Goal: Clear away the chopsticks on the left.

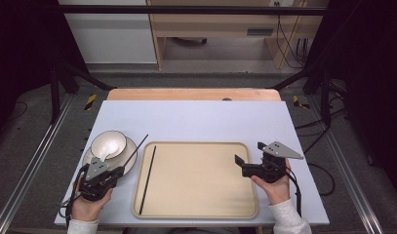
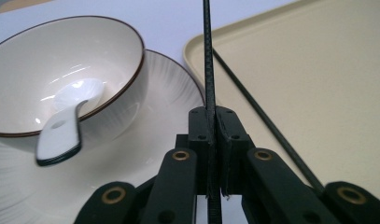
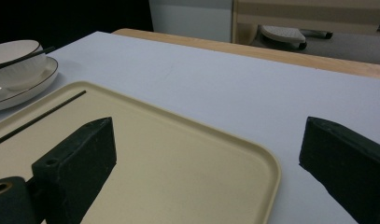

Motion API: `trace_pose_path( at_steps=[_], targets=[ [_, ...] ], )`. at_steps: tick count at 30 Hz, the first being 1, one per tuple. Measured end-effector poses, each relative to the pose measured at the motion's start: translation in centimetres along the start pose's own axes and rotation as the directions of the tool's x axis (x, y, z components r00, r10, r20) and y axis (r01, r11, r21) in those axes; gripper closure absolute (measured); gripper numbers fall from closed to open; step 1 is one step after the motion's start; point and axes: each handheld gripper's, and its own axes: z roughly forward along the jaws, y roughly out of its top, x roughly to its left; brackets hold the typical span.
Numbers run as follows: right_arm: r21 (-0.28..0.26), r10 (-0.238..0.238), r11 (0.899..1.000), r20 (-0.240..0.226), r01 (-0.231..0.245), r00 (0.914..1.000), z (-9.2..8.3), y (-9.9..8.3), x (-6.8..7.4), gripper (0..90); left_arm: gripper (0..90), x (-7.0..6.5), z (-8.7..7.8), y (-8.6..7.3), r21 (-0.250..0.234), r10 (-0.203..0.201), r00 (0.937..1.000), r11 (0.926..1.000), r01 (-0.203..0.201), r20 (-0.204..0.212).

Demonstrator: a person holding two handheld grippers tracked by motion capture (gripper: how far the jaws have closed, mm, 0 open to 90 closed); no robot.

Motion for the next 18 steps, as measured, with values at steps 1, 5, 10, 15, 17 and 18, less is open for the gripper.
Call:
trace_pose_path(
  at_steps=[1,5,10,15,17,18],
  targets=[
    [-0.001,0.002,1.000,0.001,-0.002,1.0000,0.0,0.0,0.0,4.1,85.5,-0.3,0.0,0.1,-0.003,0.001,1.0000,1.0000,-0.001,-0.005],
    [0.000,0.002,1.000,0.002,-0.002,1.0000,0.0,0.0,0.0,4.0,85.5,-1.4,0.2,0.3,-0.013,-0.007,1.0000,0.9999,0.006,-0.007],
    [0.000,0.006,1.000,0.004,-0.006,1.0000,-0.1,0.1,0.0,3.9,85.5,-2.6,0.2,0.5,-0.036,-0.017,0.9997,0.9992,0.017,-0.015],
    [-0.005,0.008,1.000,0.005,-0.008,1.0000,-0.2,0.1,0.0,3.9,85.5,-3.7,0.1,0.6,-0.062,-0.039,0.9988,0.9974,0.037,-0.029],
    [-0.004,0.006,1.000,0.007,-0.006,1.0000,-0.2,0.1,0.0,3.9,85.4,-4.1,0.1,0.6,-0.074,-0.057,0.9975,0.9958,0.054,-0.040],
    [-0.004,0.005,1.000,0.008,-0.005,1.0000,-0.2,0.1,0.0,3.9,85.5,-4.3,0.1,0.6,-0.078,-0.066,0.9969,0.9950,0.062,-0.043]
  ],
)
